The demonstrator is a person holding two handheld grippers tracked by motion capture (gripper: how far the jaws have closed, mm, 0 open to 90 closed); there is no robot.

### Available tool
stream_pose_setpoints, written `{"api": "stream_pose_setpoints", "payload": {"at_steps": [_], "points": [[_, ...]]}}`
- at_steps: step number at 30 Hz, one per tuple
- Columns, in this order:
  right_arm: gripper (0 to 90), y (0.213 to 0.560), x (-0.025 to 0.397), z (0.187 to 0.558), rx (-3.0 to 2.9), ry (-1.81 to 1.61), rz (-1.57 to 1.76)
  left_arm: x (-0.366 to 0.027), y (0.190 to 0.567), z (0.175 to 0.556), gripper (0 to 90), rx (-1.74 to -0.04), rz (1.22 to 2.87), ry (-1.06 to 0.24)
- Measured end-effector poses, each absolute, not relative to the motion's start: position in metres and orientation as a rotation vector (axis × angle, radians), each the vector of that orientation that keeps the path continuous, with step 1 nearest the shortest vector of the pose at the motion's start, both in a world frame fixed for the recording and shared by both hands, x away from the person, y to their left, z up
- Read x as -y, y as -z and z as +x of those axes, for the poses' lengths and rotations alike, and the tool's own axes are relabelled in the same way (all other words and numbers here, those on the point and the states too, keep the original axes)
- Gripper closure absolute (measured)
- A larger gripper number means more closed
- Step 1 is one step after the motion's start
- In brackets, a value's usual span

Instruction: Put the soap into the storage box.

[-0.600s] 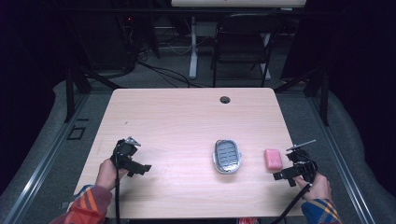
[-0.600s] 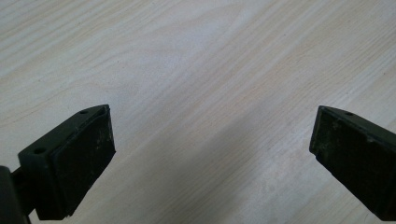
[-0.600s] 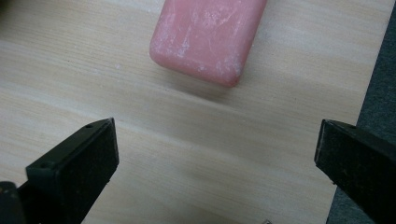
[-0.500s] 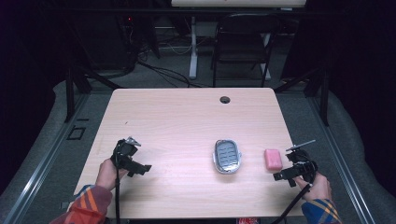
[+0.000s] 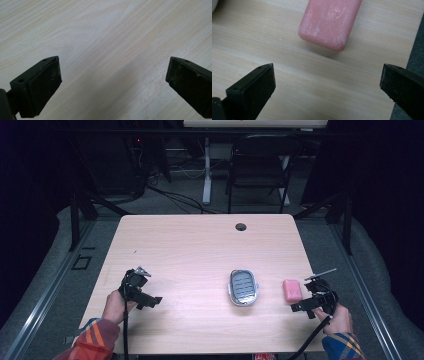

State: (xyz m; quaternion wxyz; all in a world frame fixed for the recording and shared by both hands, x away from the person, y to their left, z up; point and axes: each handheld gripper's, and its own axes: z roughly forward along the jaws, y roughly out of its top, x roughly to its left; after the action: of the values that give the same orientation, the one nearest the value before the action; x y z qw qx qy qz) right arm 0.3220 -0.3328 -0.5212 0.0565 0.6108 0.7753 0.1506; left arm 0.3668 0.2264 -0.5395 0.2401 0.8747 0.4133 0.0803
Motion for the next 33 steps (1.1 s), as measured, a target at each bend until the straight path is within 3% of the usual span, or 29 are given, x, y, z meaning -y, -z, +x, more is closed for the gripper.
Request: {"api": "stream_pose_setpoints", "payload": {"at_steps": [33], "points": [[0.0, 0.506, 0.316, 0.367, -2.263, -0.502, 1.966, -0.225, 0.541, 0.369, 0.1, -1.129, 2.392, -0.209]]}}
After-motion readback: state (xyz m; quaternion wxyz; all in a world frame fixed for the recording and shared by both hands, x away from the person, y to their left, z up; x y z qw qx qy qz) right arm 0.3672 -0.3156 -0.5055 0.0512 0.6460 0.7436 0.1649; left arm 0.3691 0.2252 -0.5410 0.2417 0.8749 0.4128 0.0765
